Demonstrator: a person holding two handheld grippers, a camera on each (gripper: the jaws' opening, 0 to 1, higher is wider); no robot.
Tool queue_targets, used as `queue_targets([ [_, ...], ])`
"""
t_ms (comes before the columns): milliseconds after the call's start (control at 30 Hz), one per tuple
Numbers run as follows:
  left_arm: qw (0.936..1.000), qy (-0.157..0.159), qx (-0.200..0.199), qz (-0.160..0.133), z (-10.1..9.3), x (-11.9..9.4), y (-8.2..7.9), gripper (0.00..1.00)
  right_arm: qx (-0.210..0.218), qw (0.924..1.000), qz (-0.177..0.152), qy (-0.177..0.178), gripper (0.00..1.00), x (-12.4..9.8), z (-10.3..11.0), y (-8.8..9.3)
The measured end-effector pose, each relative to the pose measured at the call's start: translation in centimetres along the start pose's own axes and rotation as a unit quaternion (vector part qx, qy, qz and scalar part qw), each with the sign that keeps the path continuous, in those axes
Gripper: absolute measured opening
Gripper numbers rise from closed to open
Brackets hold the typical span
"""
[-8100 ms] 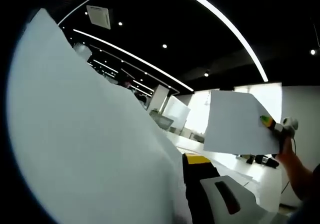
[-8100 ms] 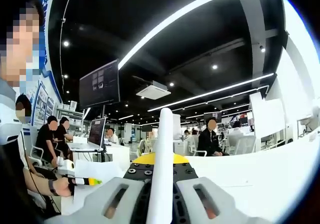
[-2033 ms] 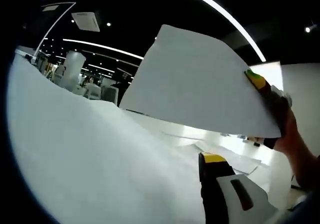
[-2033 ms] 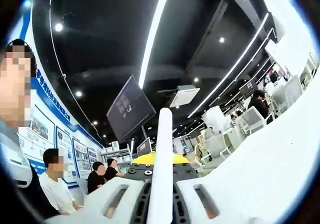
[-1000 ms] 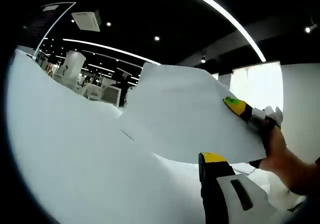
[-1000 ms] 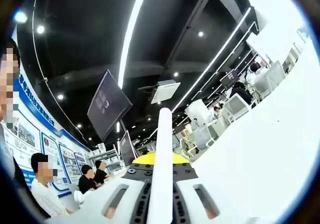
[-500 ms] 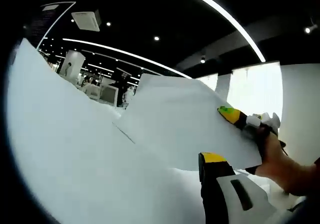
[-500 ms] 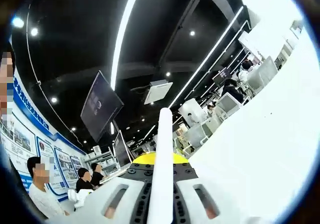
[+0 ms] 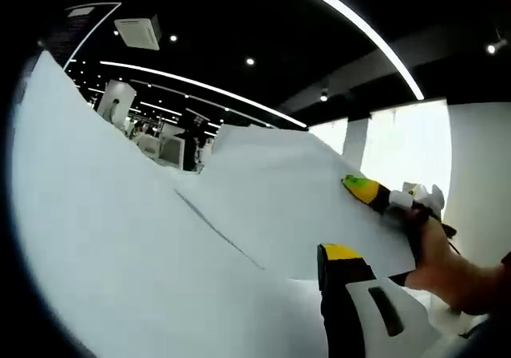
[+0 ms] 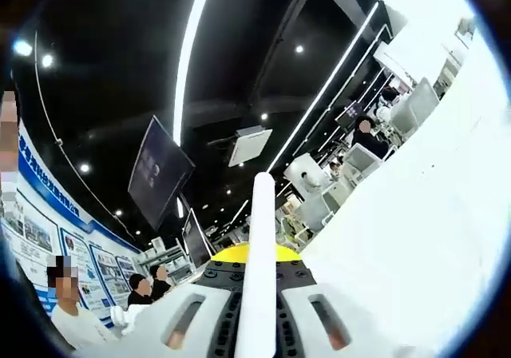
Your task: Organize the stack of printing papers by aligning and flattening the scattered papers on the table
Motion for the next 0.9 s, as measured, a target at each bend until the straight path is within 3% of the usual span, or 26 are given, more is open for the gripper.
queue_targets([
  [267,1.0,0.0,-0.001,-0.002,-0.2,0.0,0.0,0.47,0.002,1.0,-0.001,-0.004,0.0,0.2,0.2,0.1],
  [467,1.0,0.0,0.0,-0.002,-1.7,-0.2,0.2,0.47,0.025,0.9996,0.003,-0.011,0.0,0.4,0.6,0.7],
  [900,1.0,0.001,-0.001,-0.007,-0.5,-0.2,-0.2,0.46,0.105,0.9944,0.0,-0.006,0.0,0.3,1.2,2.5],
])
Point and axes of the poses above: the point that each gripper's makers call its tool centre point, and the gripper's own axes: x roughly forward along the fingers, z roughly to its left, y roughly out of its underside, the point moved 6 cm from there along -x, roughly backward along the fingers, and after that the axes turned 7 degrees about -z, right-handed, at the moved point
